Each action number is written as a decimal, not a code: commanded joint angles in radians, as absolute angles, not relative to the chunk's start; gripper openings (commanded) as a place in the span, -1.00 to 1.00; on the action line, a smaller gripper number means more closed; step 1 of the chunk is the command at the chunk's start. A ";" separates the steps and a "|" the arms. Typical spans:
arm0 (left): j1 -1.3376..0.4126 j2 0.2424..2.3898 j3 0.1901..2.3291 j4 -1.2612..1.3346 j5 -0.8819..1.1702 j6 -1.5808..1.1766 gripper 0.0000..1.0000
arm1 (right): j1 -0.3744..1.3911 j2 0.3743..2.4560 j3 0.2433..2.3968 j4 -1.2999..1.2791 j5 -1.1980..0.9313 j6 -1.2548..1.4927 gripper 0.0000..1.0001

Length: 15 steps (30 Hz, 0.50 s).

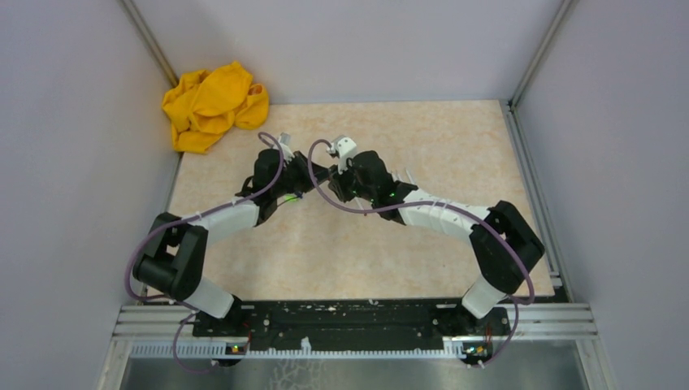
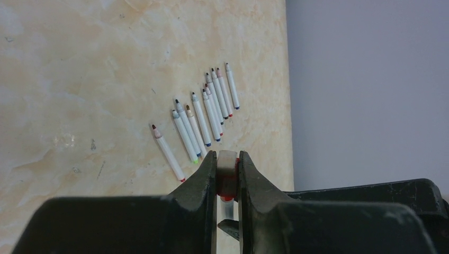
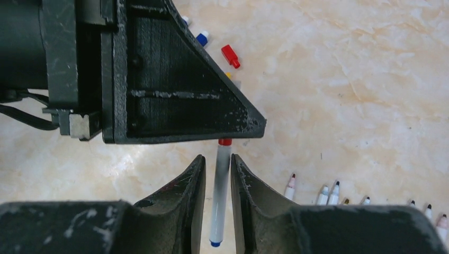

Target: Open the pen caps

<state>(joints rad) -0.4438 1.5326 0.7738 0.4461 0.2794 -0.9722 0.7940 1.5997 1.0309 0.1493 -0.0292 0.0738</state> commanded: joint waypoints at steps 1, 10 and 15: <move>-0.455 1.541 0.805 0.456 0.312 -0.966 -1.00 | 0.786 1.627 1.097 0.193 -0.048 0.073 -0.53; -0.461 1.517 0.805 0.450 0.285 -0.972 -1.00 | 0.771 1.676 1.096 0.199 -0.052 0.084 -0.96; -0.459 1.499 0.802 0.400 0.116 -0.948 -1.00 | 0.766 1.662 1.044 0.201 -0.045 0.100 -1.00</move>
